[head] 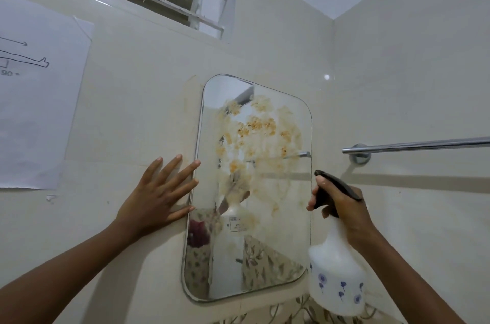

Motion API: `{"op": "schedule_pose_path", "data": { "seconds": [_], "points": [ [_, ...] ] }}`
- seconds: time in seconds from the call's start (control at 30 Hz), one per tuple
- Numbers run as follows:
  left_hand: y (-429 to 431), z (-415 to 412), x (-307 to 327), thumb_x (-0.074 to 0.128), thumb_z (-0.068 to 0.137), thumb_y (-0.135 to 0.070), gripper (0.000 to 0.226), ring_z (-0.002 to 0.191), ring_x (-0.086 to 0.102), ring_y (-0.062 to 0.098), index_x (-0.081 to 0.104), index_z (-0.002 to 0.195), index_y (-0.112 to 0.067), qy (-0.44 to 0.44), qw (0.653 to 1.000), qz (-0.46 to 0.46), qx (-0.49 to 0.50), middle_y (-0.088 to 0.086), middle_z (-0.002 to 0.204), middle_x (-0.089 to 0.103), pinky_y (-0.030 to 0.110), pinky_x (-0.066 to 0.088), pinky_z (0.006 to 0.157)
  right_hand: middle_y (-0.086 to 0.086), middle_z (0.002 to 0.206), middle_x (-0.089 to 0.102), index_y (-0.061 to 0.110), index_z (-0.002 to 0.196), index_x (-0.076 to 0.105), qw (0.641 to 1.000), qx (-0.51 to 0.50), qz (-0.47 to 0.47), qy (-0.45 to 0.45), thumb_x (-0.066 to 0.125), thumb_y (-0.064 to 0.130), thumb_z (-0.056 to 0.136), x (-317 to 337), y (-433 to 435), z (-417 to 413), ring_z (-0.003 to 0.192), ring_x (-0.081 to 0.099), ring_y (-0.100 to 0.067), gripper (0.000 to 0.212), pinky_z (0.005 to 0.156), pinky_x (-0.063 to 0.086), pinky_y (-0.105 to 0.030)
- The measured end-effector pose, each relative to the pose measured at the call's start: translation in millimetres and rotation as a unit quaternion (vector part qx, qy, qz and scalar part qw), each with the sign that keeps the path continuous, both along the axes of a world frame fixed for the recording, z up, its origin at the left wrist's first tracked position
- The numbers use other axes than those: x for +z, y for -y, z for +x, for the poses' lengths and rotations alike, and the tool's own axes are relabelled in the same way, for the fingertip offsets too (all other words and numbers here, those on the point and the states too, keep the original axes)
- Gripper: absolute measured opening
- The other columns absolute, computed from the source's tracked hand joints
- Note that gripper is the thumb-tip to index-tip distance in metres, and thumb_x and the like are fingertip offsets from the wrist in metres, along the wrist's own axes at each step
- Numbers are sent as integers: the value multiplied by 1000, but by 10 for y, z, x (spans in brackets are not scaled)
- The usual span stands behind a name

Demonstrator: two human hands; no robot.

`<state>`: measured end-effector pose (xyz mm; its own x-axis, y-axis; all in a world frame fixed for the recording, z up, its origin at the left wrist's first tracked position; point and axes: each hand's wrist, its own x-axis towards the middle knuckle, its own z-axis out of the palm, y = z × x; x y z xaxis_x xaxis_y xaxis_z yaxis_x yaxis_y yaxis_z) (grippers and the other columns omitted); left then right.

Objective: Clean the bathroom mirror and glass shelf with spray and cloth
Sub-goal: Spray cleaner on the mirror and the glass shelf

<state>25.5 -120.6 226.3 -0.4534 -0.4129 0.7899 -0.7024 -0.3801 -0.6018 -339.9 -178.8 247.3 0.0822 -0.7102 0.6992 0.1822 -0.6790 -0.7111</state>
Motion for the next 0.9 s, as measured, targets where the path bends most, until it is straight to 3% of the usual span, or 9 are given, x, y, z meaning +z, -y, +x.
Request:
{"op": "schedule_pose_path", "data": {
  "seconds": [0.13,0.3,0.4,0.5,0.67,0.77,0.83,0.9],
  "points": [
    [-1,9,6,33,88,-60,59,139,28,35,50,130,-22,3,1000,1,2,6,155,25,56,21,109,-25,60,59,-9,70,62,999,6,-7,-40,59,26,87,-141,-72,65,51,57,-29,39,44,42,-16],
    [3,13,4,32,89,-60,59,139,27,36,49,131,-21,5,1000,1,6,7,155,24,56,22,109,-18,64,65,2,72,62,998,-29,58,21,60,31,86,-273,4,-92,59,63,-27,32,50,42,-23],
    [-3,3,4,33,89,-59,59,139,27,36,48,132,-21,6,1000,0,6,7,155,25,56,21,109,-20,66,63,1,74,61,992,-42,96,68,59,30,88,-355,89,-184,59,61,-29,31,50,44,-25],
    [0,7,4,33,89,-59,60,139,26,36,47,132,-21,5,1000,3,6,8,155,25,56,22,109,-24,65,58,-3,71,60,987,-49,121,96,59,27,88,-438,150,-226,53,56,-30,34,58,49,-36],
    [-5,8,0,31,89,-59,60,139,26,36,49,132,-21,2,1000,5,5,7,155,24,56,21,109,-24,63,62,-3,73,62,996,25,81,-3,61,31,85,-503,-50,-171,54,61,-30,36,47,45,-25],
    [-12,3,-1,31,89,-59,60,139,27,36,48,133,-21,4,1000,2,5,6,155,24,56,21,110,-29,72,67,-5,76,65,990,92,62,-90,67,45,70,-545,-257,-54,64,65,-36,50,47,40,-28],
    [-12,0,-1,31,89,-59,60,139,27,36,48,133,-21,7,1000,-1,7,6,155,25,55,21,110,-31,72,66,-6,75,65,986,105,66,-108,67,48,68,-607,-332,2,64,64,-37,54,46,39,-28],
    [-12,0,4,32,89,-58,60,139,28,36,48,132,-20,10,1000,-5,6,7,154,26,55,20,110,-30,66,63,-6,72,65,986,104,82,-97,69,39,73,-676,-378,32,58,61,-35,45,44,39,-24]
  ]
}}
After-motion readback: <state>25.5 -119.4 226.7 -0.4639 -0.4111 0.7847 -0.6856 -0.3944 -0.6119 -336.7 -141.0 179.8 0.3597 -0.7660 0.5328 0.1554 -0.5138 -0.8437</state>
